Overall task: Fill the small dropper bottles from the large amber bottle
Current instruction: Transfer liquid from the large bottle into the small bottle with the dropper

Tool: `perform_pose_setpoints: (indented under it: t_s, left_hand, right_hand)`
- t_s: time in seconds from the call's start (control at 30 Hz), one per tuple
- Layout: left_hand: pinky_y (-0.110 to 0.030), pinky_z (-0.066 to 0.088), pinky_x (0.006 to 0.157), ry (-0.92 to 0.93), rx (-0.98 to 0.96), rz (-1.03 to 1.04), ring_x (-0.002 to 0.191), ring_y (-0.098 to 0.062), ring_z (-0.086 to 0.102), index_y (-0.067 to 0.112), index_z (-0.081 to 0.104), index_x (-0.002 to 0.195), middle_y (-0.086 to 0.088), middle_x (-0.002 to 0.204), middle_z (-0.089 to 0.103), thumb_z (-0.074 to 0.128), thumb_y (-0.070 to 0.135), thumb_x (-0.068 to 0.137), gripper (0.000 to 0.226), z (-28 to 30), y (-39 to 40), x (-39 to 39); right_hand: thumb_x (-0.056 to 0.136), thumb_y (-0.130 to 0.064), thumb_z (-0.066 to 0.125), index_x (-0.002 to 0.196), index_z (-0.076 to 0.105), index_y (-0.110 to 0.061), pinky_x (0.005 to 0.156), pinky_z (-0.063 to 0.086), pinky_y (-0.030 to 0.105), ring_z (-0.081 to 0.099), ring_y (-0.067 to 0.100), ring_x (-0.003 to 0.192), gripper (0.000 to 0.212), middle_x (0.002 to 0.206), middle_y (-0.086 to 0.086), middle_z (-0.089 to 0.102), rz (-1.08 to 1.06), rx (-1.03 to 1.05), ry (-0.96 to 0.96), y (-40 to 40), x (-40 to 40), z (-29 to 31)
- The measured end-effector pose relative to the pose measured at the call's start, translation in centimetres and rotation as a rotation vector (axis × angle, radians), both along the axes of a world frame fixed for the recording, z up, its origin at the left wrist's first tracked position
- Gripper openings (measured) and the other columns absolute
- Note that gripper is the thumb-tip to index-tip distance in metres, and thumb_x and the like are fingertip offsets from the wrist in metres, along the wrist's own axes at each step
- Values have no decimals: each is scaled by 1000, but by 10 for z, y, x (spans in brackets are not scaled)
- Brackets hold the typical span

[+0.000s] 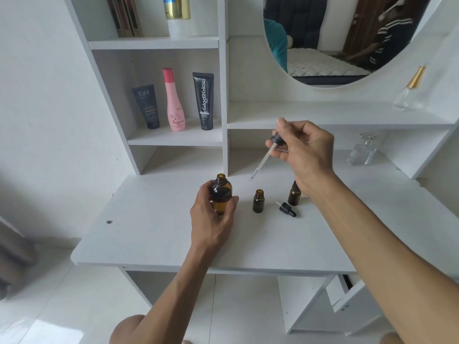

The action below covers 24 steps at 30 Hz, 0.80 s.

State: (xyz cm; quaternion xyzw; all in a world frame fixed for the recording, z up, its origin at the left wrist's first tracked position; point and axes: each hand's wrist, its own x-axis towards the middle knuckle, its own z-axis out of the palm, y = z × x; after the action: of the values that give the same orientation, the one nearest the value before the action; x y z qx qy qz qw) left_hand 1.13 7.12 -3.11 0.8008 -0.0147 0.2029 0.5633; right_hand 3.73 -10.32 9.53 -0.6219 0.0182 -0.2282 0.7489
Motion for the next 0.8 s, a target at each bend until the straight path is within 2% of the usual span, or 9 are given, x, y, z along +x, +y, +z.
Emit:
perform_pose_setpoints:
  t_s: [0.37, 0.57, 0.8]
  left_hand:
    - [-2, 41, 73, 10, -5, -1, 91, 15, 59, 22, 55, 123, 9, 104, 68, 75, 22, 87, 42, 1, -1, -2]
    - [-4, 44, 74, 10, -11, 1, 91, 7, 63, 23, 56, 123, 11, 105, 69, 76, 23, 86, 42, 0, -1, -1]
    - [-5, 45, 75, 3, -18, -1, 92, 6, 63, 23, 56, 123, 12, 104, 69, 75, 22, 86, 41, 1, -1, -2]
  right_hand:
    - [90, -26, 76, 80, 67, -11, 61, 58, 27, 76, 24, 71, 21, 82, 11, 66, -85, -70, 45, -15, -4, -19]
    - [90, -26, 75, 83, 67, -9, 61, 59, 26, 77, 23, 72, 21, 81, 9, 66, -80, -83, 56, -14, -4, -23]
    - [90, -27, 76, 86, 68, -9, 61, 59, 26, 77, 22, 72, 20, 85, 10, 68, -74, -108, 61, -13, -2, -24]
